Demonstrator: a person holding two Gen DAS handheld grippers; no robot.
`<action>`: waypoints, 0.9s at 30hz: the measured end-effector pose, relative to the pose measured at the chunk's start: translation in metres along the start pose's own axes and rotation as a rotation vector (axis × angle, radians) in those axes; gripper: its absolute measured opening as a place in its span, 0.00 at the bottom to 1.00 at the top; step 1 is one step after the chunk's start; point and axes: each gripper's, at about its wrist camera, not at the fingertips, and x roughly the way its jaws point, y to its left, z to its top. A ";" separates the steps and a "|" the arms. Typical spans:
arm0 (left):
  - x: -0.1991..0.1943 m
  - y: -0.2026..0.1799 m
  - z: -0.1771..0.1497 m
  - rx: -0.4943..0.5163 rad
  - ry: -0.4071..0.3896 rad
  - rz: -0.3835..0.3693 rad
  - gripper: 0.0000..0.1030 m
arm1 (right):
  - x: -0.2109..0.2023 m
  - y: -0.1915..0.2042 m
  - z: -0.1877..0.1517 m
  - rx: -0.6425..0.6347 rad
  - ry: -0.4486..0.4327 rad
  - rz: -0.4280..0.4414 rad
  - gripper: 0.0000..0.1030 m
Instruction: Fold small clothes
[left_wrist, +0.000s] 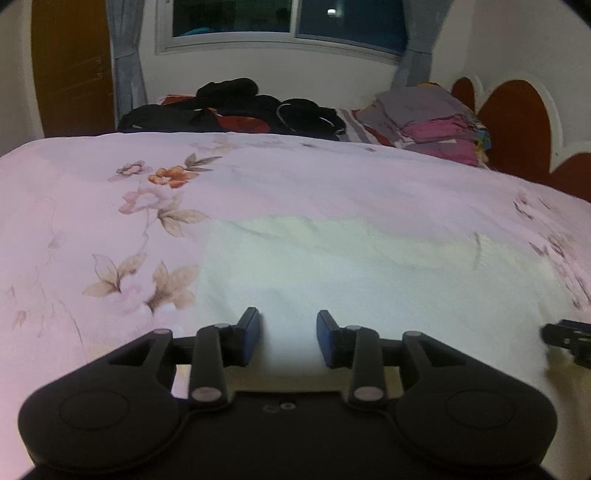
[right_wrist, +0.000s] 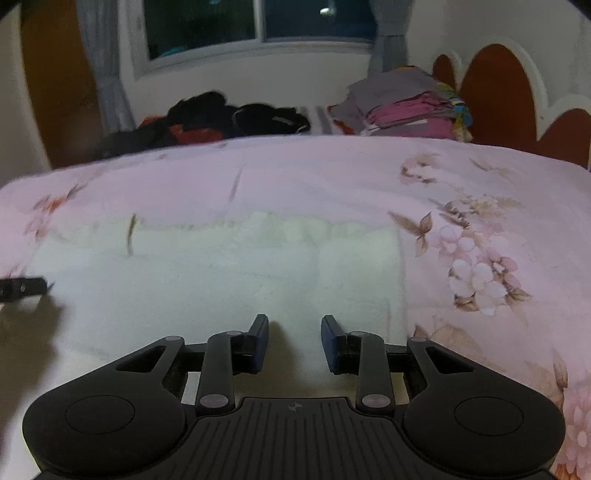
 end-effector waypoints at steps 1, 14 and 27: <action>-0.002 -0.003 -0.004 0.013 0.002 -0.005 0.34 | 0.000 -0.001 -0.004 -0.007 0.001 -0.007 0.30; -0.008 -0.013 -0.020 0.094 0.001 0.064 0.35 | -0.018 -0.020 -0.018 -0.008 -0.005 -0.028 0.30; -0.055 -0.012 -0.037 0.040 0.052 0.060 0.42 | -0.055 -0.021 -0.022 0.018 -0.002 0.088 0.30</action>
